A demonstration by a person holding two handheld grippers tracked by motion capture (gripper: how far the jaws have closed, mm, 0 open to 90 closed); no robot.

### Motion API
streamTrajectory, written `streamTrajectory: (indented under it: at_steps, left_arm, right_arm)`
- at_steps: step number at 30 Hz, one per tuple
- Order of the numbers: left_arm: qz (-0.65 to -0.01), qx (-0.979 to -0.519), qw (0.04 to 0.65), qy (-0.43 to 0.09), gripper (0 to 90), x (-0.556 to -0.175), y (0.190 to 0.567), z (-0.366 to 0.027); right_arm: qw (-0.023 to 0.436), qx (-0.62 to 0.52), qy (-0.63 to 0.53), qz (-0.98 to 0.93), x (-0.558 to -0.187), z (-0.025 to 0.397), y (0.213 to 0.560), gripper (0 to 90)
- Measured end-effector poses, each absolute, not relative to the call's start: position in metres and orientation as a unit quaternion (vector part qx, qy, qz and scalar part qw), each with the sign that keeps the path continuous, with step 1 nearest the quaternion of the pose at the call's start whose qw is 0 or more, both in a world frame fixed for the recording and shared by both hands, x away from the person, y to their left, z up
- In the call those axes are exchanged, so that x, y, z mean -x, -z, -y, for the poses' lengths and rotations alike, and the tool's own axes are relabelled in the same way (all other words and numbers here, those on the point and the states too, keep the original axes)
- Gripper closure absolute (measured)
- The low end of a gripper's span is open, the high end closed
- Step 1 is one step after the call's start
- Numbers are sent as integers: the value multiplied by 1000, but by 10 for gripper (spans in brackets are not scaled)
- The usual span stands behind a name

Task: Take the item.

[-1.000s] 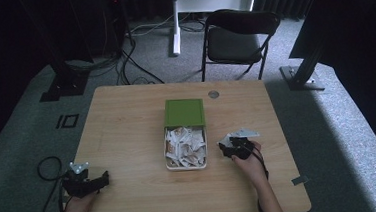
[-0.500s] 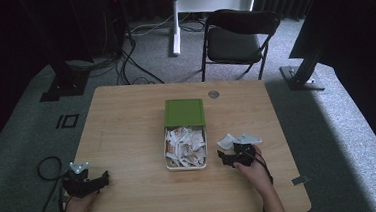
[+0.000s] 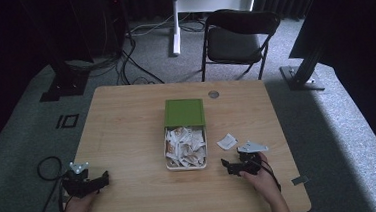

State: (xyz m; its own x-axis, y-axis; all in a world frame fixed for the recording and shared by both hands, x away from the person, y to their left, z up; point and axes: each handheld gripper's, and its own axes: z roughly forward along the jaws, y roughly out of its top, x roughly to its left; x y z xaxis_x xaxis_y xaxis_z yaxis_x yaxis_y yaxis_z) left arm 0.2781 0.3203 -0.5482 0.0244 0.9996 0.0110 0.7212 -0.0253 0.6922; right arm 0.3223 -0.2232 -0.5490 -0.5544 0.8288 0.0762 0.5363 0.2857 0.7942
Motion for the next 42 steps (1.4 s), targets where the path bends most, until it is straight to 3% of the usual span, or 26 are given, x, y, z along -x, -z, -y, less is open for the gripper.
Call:
streamTrajectory:
  at_steps: [11,28,42]
  left_arm:
    - [-648,-665,262,-265,16,-278,548,-320]
    - [-648,-665,262,-265,16,-278,548,-320]
    - [-648,-665,262,-265,16,-278,548,-320]
  right_arm:
    - [183,-430,-408,-785,-309,235,550,143]
    - [150,-365,-390,-832,-295,250,552,147]
    - [171,-387,-356,-833,-289,270,552,142]
